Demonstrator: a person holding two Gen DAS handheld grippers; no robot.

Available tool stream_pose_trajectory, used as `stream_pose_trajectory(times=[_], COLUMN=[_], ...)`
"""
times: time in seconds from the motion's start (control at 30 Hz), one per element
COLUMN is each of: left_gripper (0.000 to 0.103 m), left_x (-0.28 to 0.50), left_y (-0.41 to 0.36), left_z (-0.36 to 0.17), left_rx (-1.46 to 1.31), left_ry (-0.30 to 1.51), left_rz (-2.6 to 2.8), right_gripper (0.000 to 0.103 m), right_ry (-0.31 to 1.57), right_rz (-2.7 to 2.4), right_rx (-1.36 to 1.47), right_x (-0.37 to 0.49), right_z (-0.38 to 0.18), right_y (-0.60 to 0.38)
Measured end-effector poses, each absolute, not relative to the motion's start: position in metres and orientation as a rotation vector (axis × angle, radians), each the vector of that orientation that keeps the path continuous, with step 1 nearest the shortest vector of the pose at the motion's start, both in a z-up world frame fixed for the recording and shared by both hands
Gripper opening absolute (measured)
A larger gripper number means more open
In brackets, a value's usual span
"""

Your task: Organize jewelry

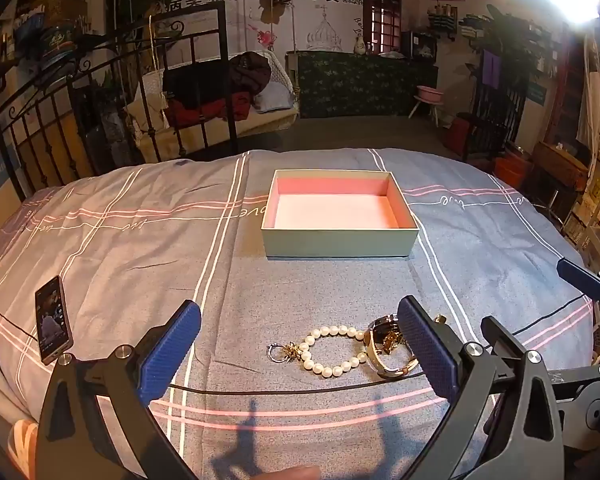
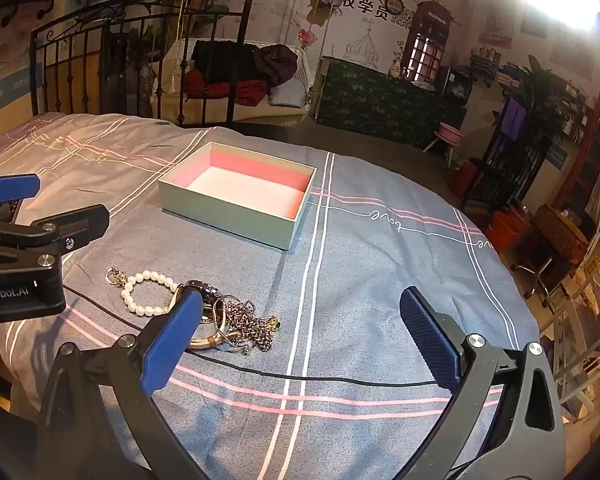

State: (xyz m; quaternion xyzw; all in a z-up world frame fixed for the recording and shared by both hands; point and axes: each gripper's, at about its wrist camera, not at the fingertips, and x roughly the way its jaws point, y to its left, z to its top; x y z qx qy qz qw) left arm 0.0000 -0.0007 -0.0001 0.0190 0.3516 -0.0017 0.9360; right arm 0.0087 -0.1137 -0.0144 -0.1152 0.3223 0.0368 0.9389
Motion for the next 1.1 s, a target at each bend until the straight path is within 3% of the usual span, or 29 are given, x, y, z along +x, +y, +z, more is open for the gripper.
stream_pose_trajectory(times=[1.1], left_gripper=[0.097], left_x=[-0.015], left_y=[0.009], left_z=[0.004], left_rx=[0.009], left_ry=[0.689], left_rz=[0.012], right_gripper=[0.097], right_ry=[0.656], right_rz=[0.074], right_rx=[-0.218], right_x=[0.011], right_z=[-0.015], right_y=[-0.117])
